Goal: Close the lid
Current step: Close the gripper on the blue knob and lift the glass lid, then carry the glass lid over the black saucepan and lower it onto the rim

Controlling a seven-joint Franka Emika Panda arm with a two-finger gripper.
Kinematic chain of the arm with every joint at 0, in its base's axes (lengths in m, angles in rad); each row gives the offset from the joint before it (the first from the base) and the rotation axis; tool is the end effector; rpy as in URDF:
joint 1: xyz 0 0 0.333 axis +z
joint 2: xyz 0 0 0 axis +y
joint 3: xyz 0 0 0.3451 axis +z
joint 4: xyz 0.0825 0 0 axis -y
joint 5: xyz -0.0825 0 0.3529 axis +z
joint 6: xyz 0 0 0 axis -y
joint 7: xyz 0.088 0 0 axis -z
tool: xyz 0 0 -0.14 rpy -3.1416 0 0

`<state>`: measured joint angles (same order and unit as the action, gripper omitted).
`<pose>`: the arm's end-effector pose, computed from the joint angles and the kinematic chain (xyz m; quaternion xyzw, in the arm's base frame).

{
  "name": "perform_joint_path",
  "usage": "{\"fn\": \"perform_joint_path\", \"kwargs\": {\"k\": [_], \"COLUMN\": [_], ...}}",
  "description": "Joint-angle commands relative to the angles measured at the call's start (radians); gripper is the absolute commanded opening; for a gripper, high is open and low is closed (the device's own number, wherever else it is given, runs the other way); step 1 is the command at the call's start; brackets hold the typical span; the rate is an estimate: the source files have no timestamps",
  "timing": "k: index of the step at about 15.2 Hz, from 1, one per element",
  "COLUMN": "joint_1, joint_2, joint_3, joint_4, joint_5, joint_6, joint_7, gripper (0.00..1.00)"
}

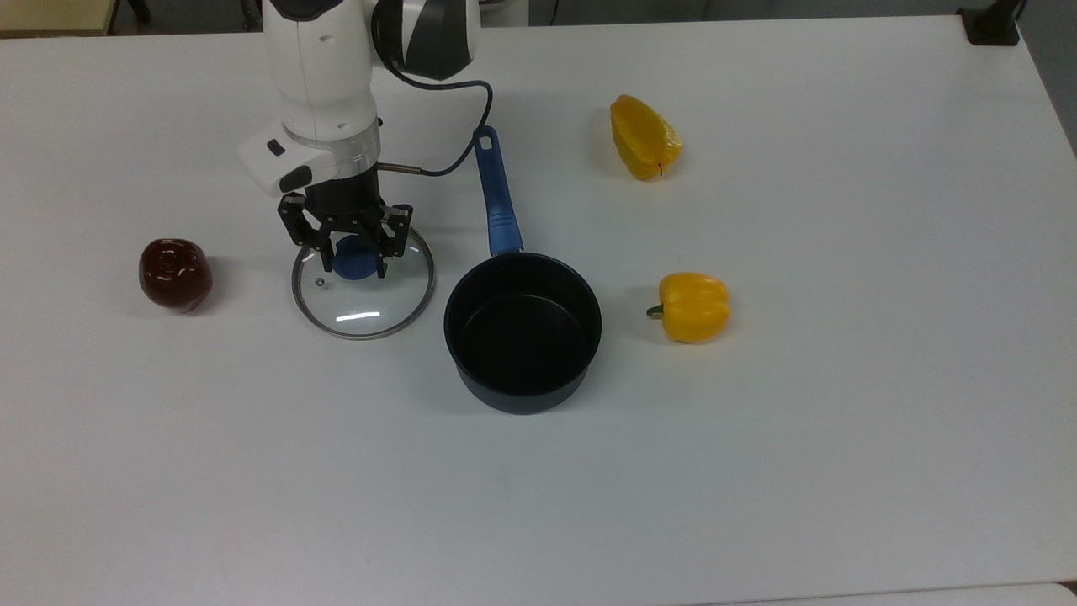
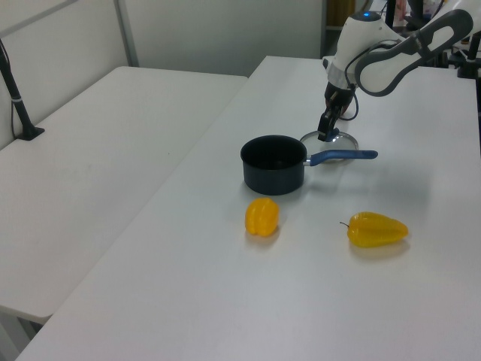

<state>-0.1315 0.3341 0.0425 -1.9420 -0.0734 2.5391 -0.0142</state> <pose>0.6319 -0.0587 0.3539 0.9911 -0.0119 0.1302 0.0246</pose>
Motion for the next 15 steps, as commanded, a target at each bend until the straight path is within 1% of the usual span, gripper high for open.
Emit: {"fn": "perform_joint_path", "kwargs": {"k": [1, 4, 5, 6, 10, 12, 14, 15], "joint_1": [-0.002, -0.002, -0.003, -0.005, -0.008, 0.000, 0.021, 0.048], "joint_2": [-0.026, -0.035, -0.041, -0.050, -0.053, -0.044, -0.021, -0.012], "joint_3": [0.000, 0.000, 0.000, 0.000, 0.000, 0.000, 0.007, 0.007], "joint_4": [-0.012, -0.011, -0.002, 0.017, 0.164, 0.256, 0.354, 0.397], "joint_5": [-0.016, -0.016, -0.016, -0.016, -0.012, -0.006, -0.017, -0.017], "joint_6": [-0.051, -0.074, -0.089, -0.117, -0.333, -0.414, -0.485, -0.520], "joint_7": [-0.001, 0.000, 0.002, 0.010, 0.030, 0.062, 0.117, 0.128], "gripper": [0.54, 0.54, 0.48, 0.47, 0.47, 0.47, 0.48, 0.48]}}
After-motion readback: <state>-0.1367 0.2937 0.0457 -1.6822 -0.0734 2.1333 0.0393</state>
